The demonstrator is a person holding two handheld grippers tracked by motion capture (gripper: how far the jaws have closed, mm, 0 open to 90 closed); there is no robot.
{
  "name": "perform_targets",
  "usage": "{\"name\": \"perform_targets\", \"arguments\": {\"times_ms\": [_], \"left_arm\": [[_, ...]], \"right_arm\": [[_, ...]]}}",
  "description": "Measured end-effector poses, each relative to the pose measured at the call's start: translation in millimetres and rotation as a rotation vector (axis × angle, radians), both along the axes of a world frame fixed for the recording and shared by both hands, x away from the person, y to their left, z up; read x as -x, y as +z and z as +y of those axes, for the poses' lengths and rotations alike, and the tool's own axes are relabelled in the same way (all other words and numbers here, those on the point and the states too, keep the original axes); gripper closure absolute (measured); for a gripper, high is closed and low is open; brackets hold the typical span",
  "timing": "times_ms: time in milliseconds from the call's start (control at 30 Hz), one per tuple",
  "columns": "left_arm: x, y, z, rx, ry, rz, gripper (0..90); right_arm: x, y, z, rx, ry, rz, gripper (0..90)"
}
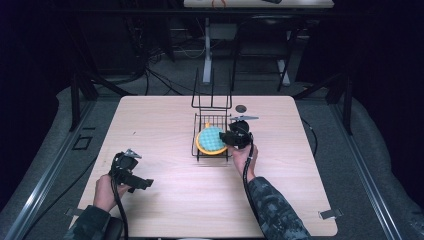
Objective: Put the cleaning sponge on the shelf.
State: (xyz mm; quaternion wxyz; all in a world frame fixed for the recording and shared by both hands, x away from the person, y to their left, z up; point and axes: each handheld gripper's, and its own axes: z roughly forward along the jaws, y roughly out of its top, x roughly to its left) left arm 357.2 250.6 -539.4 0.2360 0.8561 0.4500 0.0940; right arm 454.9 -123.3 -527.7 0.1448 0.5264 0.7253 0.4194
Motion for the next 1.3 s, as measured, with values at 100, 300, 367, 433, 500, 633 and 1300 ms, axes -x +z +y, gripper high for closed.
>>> {"name": "perform_targets", "arguments": {"times_ms": [100,300,367,433,500,633,1300], "left_arm": [[-0.3,-0.3,-0.7,-0.004,0.0,0.0,0.3],[0.5,-0.5,0.4,-0.002,-0.003,0.005,0.3],[0.1,-0.7,0.5,-0.003,-0.003,0.005,0.3],[0.0,-0.9,-0.2,-0.006,-0.003,0.002,0.3],[0.0,-0.8,-0.4,-0.006,-0.005,0.008,0.3],[0.0,-1.1,-0.2,-0.006,-0.002,0.007,0.3],[0.2,-0.3,-6.0,0.008,-0.029,-0.001,0.3]], "right_arm": [[-0.1,2.6,-2.2,0.002,0.015,0.002,56.8],[5.4,11.8,-9.0,-0.007,0.075,-0.008,41.8],[9.1,15.5,-11.3,0.008,0.103,-0.016,37.5],[11.1,18.2,-12.8,0.01,0.117,-0.014,33.6],[12.9,21.4,-15.2,0.025,0.127,-0.016,27.5],[17.4,28.6,-26.4,0.029,0.137,-0.027,16.6],[84.9,69.4,-89.8,0.116,0.167,-0.062,0.0]]}}
